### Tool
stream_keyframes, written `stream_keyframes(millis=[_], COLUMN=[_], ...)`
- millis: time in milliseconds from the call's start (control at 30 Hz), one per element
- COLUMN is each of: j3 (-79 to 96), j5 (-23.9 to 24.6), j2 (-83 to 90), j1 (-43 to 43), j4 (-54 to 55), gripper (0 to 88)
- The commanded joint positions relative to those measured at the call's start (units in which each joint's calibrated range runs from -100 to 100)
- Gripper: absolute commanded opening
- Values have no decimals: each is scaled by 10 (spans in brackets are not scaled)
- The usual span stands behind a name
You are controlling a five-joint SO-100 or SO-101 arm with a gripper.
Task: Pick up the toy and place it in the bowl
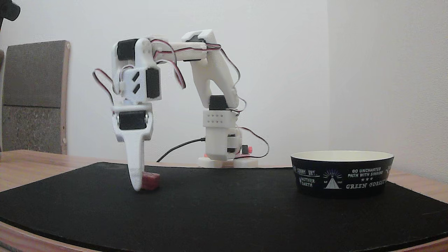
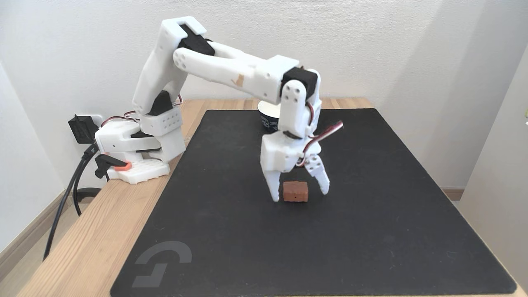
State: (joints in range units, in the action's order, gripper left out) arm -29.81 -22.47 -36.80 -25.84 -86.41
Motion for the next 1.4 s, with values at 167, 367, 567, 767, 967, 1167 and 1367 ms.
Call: stream_keyframes(millis=[167,367,567,767,967,1167,1367], j3=[-14,-14,-14,-12,-12,-12,-12], j5=[15,34,57,62,63,63,63], j2=[-11,-17,-18,-18,-18,-18,-23], j1=[6,6,7,7,7,8,14], j4=[7,8,9,23,23,24,24], gripper=[376,376,376,375,374,155,120])
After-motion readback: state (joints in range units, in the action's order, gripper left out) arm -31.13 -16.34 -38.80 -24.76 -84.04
